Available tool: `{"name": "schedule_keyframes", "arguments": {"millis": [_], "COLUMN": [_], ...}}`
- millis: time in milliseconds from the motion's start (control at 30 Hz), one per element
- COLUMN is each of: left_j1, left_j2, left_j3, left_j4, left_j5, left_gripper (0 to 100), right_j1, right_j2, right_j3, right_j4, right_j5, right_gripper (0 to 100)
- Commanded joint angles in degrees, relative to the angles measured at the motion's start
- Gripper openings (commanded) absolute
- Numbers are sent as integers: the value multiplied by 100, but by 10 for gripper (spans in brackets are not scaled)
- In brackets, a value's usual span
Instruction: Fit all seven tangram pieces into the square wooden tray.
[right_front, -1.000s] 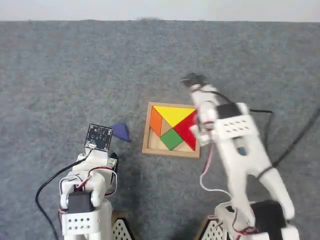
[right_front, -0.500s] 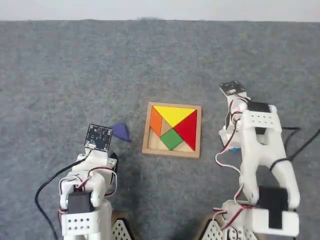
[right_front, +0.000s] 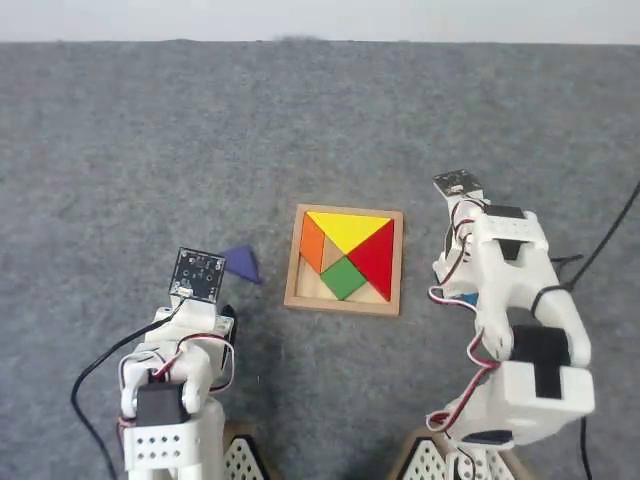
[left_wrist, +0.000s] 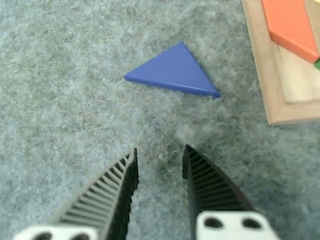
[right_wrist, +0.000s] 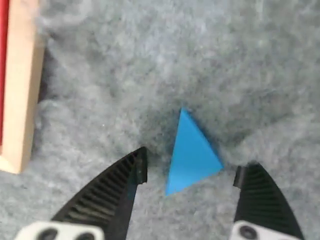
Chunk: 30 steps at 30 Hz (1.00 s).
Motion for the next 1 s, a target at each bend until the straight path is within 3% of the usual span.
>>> {"name": "schedule_keyframes", "arguments": {"millis": [0, 200, 400, 700, 967], "left_j1": [-35, -35, -35, -35, -35], "left_j2": [-114, -114, -114, -114, -114], "left_j3": [-84, -84, -84, -84, -84], "left_j4": [26, 26, 26, 26, 26], "left_j5": [53, 53, 53, 53, 53], "left_gripper": [141, 141, 141, 141, 141], "right_j1": [48, 40, -4, -40, -1279], "right_j2": [259, 497, 470, -119, -1411], "right_j3": [-440, -738, -765, -756, -765], "right_j4": [-66, 180, 189, 453, 1024], "right_j5": [114, 105, 97, 88, 44], "right_gripper": [221, 200, 87, 76, 79]}}
